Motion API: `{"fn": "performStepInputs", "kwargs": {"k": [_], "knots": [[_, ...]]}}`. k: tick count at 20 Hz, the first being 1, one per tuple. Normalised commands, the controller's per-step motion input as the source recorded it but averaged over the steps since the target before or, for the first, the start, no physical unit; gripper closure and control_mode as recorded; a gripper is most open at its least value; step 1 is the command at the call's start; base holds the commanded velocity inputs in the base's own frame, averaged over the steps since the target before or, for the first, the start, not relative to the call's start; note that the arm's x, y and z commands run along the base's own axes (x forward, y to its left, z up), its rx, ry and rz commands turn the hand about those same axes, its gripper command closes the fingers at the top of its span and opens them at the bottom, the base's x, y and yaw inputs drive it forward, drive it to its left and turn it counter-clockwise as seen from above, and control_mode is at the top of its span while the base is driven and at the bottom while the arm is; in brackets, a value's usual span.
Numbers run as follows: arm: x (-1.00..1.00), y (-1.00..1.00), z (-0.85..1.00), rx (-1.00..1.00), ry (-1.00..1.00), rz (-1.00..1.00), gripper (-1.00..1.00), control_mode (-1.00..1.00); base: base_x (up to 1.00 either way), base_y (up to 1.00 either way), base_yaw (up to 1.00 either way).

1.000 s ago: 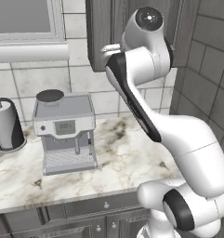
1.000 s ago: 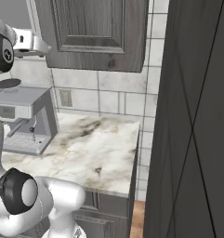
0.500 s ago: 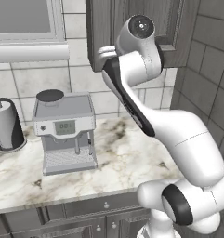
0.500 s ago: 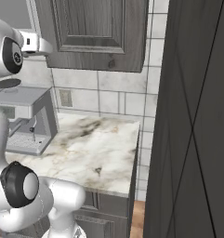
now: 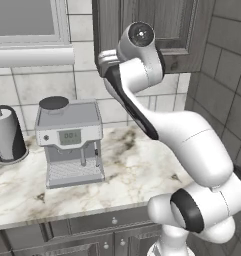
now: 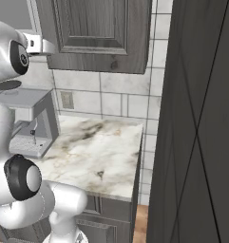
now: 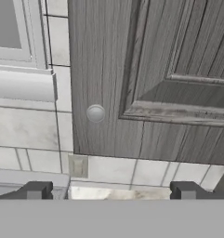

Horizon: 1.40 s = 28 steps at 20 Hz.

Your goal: The dining table condiment station is running low on mustard. Refill the condiment station by opening the cabinet and taking the mustard from the cabinet and placing it on the dining table.

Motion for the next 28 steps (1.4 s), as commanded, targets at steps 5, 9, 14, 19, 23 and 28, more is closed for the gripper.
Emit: {"fn": "performStepInputs", "kwargs": {"k": [5,9,14,19,23,28], "knots": [[0.33,0.00,0.00,0.00,-0.01,-0.01,-1.00,-1.00,0.00,0.00,0.00],[0.32,0.00,-0.01,0.00,-0.01,-0.01,-1.00,-1.00,0.00,0.00,0.00],[0.28,0.06,-0.06,0.00,-0.02,0.00,-1.00,-1.00,0.00,0.00,0.00],[0.27,0.10,-0.09,0.00,-0.02,0.00,-1.00,-1.00,0.00,0.00,0.00],[0.31,0.11,-0.07,0.00,-0.02,-0.01,-1.00,-1.00,0.00,0.00,0.00],[0.32,0.11,-0.06,0.00,-0.02,-0.01,-1.00,-1.00,0.00,0.00,0.00]]}}
